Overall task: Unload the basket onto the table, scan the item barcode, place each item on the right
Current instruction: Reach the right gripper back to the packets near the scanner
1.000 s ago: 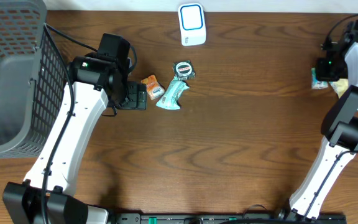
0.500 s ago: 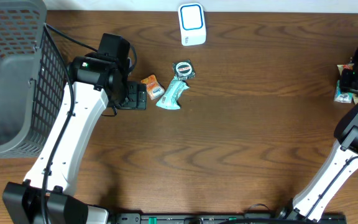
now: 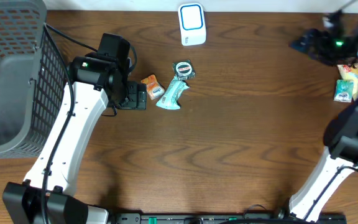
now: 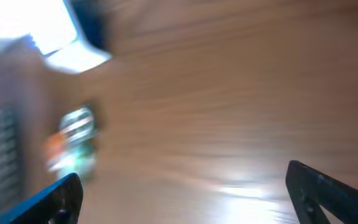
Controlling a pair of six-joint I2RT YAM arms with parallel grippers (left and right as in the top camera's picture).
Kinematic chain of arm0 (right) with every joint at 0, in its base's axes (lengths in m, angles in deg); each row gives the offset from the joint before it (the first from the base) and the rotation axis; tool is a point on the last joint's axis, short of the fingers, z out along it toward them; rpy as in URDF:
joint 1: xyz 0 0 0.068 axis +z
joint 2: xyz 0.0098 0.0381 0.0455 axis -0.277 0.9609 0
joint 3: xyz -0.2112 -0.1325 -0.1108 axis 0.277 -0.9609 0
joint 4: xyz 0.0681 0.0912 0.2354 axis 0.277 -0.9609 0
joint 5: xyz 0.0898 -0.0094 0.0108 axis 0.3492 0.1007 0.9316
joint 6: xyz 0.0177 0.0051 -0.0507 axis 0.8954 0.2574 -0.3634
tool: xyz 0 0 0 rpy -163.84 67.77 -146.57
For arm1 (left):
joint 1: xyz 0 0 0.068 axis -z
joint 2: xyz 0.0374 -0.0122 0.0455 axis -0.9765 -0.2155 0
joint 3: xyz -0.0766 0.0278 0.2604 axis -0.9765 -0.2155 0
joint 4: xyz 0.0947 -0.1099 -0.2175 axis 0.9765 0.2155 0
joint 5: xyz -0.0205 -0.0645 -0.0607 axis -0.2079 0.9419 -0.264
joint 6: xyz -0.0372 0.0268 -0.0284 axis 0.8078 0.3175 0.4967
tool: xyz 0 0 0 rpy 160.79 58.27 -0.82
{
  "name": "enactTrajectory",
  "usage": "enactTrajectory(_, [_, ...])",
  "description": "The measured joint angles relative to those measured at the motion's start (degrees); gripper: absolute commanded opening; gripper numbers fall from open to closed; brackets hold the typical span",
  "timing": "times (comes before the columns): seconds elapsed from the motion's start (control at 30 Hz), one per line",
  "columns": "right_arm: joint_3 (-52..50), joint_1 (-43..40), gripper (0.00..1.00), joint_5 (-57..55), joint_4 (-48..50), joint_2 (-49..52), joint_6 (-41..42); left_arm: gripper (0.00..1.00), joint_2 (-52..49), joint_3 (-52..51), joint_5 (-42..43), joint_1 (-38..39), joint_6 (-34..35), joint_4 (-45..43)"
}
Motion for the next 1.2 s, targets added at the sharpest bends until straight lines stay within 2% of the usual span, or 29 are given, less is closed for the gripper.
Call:
enactTrajectory(0.1, [0.0,6.6,0.99,7.6,0.2,0.0,0.1,0.98,0.0,0.0,0.0,0.0,0.0,0.0])
enactTrajectory(0.2, [0.0,14.4,0.99,8.6,1.2,0.0,0.3,0.98,0.0,0.0,0.0,0.0,0.0,0.0])
enactTrajectory(0.27, [0.0,19.6,0.99,6.8,1.8,0.0,1.7,0.98,0.0,0.0,0.0,0.0,0.0,0.0])
enactTrajectory(0.4, [0.0,32.7,0.99,-7.4,4.5,0.2,14.6,0.98,0.0,0.0,0.0,0.0,0.0,0.0])
enactTrajectory(0.47, [0.0,37.2,0.88,-12.0,6.4,0.8,19.2,0.98,0.0,0.0,0.0,0.0,0.0,0.0])
enactTrajectory(0.6, [-0.1,44.4,0.72,-19.6,9.0,2.0,26.0,0.98,0.0,0.0,0.0,0.0,0.0,0.0])
enactTrajectory(0.9, [-6.1,48.7,0.64,-23.8,9.5,5.0,37.7,0.98,0.0,0.0,0.0,0.0,0.0,0.0])
enactTrajectory(1.2, [-17.3,48.1,0.63,-18.8,23.0,5.5,39.4,0.98,0.0,0.0,0.0,0.0,0.0,0.0])
